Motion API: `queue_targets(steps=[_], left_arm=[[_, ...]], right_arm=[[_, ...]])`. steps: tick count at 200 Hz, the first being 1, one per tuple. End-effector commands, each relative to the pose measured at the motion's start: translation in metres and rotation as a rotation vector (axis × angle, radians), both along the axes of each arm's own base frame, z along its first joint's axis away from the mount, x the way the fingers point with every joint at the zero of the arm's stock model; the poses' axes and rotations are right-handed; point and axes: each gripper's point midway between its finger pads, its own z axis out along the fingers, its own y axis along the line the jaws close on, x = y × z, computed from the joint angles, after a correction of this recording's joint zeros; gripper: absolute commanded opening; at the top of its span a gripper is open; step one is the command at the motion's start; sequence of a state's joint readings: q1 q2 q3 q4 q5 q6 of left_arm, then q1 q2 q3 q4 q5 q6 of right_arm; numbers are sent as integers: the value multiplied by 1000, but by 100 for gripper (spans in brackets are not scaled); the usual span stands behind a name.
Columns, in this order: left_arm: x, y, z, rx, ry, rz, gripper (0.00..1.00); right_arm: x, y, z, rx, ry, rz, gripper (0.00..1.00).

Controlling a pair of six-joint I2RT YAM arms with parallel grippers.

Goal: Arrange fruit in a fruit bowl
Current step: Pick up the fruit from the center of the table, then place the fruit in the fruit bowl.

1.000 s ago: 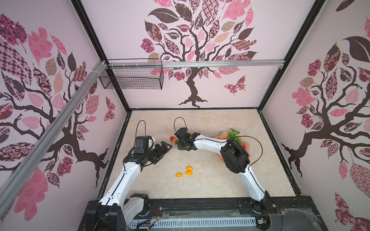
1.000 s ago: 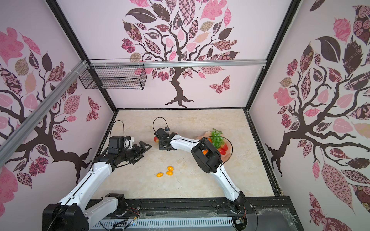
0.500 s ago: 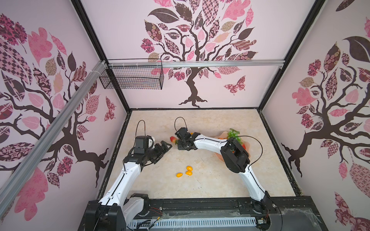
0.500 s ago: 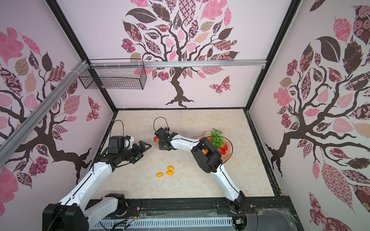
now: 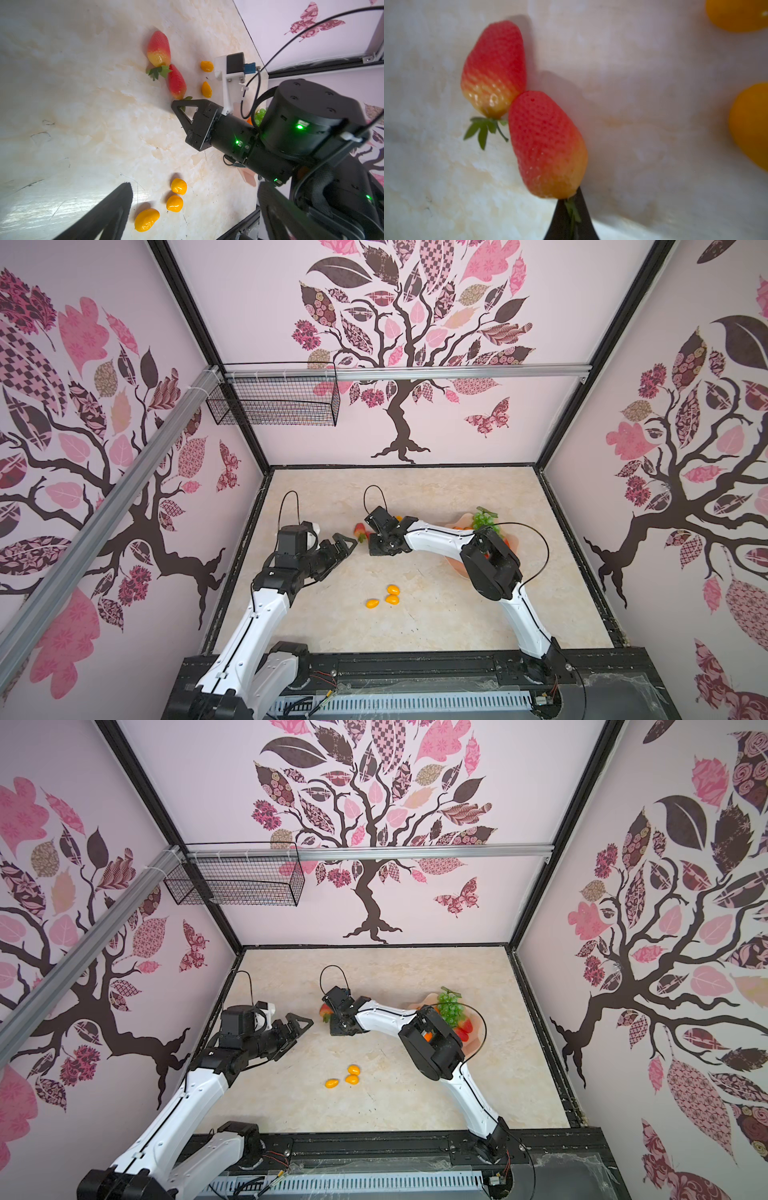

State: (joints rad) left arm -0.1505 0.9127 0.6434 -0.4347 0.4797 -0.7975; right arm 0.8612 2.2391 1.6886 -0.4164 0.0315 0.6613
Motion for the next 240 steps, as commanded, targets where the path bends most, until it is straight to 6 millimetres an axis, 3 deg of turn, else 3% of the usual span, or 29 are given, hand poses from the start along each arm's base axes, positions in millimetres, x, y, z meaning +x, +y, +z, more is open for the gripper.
queue_targets(steps=[1, 87, 122, 161, 182, 219, 240], left_arm=[[-4, -11, 1, -11, -45, -18, 98], [-11, -72, 13, -10, -138, -184, 98], [-6, -104, 18, 3, -174, -264, 98], [-5, -145, 22, 20, -201, -363, 98], [-10, -170, 22, 29, -212, -429, 98], [-15, -208, 25, 8, -200, -535, 98], [-17, -220, 30, 4, -207, -564, 98]], right_arm=[[-5, -7, 66, 79, -76, 9, 0], [-44, -89, 116, 121, -148, -79, 0], [-62, -131, 120, 59, -170, -140, 0], [-78, -196, 123, -17, -213, -333, 0], [-85, -220, 129, 0, -272, -393, 0], [-91, -282, 124, 57, -247, -694, 0], [-89, -297, 126, 97, -262, -823, 0]])
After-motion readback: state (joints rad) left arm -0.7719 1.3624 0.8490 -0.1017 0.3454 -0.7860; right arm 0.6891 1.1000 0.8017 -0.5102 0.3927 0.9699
